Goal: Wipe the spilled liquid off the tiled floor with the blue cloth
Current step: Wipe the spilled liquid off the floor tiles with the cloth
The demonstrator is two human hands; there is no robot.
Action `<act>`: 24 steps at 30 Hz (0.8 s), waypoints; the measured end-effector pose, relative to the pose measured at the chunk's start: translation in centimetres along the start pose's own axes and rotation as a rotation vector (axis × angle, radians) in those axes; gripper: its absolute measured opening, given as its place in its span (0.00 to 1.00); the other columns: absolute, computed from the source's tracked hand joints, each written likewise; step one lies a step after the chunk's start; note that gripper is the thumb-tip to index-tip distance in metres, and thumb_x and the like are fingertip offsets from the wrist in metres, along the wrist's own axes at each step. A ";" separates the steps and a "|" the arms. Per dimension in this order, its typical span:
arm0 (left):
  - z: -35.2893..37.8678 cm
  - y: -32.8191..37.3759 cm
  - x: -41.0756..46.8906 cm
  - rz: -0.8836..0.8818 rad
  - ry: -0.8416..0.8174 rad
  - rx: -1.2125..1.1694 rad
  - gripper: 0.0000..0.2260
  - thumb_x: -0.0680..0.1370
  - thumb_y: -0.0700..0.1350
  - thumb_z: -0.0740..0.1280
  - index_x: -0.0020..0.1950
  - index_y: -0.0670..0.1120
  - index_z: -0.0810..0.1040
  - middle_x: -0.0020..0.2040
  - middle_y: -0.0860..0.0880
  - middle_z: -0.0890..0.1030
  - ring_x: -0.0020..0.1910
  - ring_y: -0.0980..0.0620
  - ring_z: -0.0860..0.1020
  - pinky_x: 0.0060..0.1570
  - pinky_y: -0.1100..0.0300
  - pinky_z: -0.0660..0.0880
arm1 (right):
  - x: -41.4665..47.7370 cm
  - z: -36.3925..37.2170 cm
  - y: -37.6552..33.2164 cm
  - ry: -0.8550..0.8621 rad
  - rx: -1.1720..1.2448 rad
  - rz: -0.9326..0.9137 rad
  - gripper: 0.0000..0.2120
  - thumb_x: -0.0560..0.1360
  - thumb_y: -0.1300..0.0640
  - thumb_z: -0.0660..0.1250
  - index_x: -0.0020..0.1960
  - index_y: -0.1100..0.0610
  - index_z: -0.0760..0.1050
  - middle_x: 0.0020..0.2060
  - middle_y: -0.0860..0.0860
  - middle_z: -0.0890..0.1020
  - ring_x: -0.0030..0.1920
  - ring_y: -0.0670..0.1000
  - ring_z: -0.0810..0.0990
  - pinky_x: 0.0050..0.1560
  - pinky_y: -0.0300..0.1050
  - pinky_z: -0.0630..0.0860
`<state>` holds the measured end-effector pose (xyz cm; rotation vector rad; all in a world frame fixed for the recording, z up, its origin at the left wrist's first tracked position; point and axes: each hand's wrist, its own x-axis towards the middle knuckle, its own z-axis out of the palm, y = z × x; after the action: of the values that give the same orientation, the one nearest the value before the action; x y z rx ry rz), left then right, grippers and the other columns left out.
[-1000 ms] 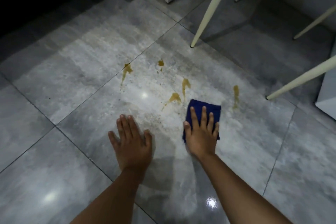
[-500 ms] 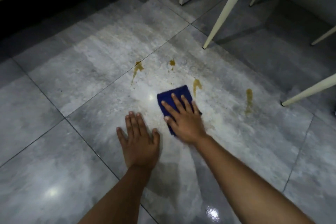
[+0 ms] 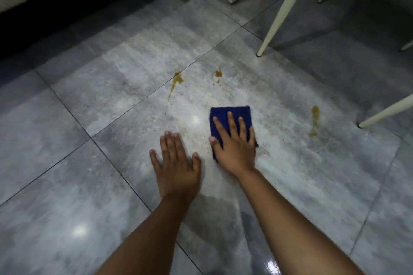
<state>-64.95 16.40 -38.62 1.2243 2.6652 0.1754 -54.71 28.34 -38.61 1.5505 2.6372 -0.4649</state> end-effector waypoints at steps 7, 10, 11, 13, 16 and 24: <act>-1.7 1.2 0.3 -0.021 -0.110 0.010 0.31 0.80 0.56 0.44 0.77 0.42 0.37 0.79 0.42 0.39 0.77 0.46 0.37 0.73 0.39 0.37 | -1.7 -2.7 7.6 -0.081 0.031 0.141 0.28 0.78 0.34 0.42 0.75 0.37 0.37 0.77 0.47 0.37 0.77 0.54 0.37 0.73 0.57 0.34; -1.6 4.5 0.3 0.099 -0.075 0.063 0.31 0.80 0.55 0.43 0.76 0.41 0.34 0.78 0.41 0.36 0.77 0.46 0.36 0.71 0.39 0.32 | -7.3 -2.5 10.6 -0.119 -0.030 0.095 0.28 0.75 0.31 0.33 0.72 0.35 0.29 0.77 0.46 0.35 0.77 0.54 0.36 0.74 0.57 0.36; -1.1 6.3 0.4 0.159 -0.083 0.045 0.31 0.80 0.55 0.43 0.76 0.41 0.35 0.78 0.41 0.36 0.77 0.46 0.36 0.70 0.40 0.31 | -8.0 -2.3 11.7 -0.129 -0.046 0.083 0.29 0.73 0.31 0.30 0.72 0.35 0.29 0.76 0.45 0.35 0.77 0.53 0.36 0.74 0.56 0.36; 0.4 9.8 0.9 0.242 -0.104 0.030 0.31 0.81 0.56 0.44 0.77 0.41 0.36 0.78 0.42 0.37 0.77 0.46 0.36 0.70 0.41 0.31 | -6.7 -2.8 14.2 -0.096 -0.044 0.148 0.29 0.74 0.31 0.32 0.73 0.34 0.32 0.77 0.45 0.37 0.77 0.53 0.38 0.74 0.55 0.36; 2.8 12.4 1.0 0.273 -0.090 0.014 0.33 0.78 0.59 0.41 0.77 0.42 0.40 0.79 0.43 0.41 0.78 0.47 0.39 0.72 0.42 0.33 | -2.5 -4.7 18.8 -0.051 0.016 0.332 0.28 0.78 0.34 0.41 0.75 0.36 0.37 0.78 0.46 0.38 0.77 0.54 0.38 0.74 0.58 0.38; 3.0 12.2 0.4 0.267 -0.003 -0.032 0.33 0.78 0.60 0.43 0.78 0.43 0.43 0.79 0.44 0.45 0.78 0.50 0.42 0.75 0.44 0.38 | -4.7 -3.1 17.8 0.016 -0.030 0.344 0.28 0.76 0.33 0.35 0.75 0.36 0.38 0.78 0.46 0.40 0.77 0.54 0.39 0.73 0.58 0.38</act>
<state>-55.56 24.66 -39.22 1.5638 2.4761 0.2542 -36.72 33.26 -38.90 1.9493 2.3028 -0.3878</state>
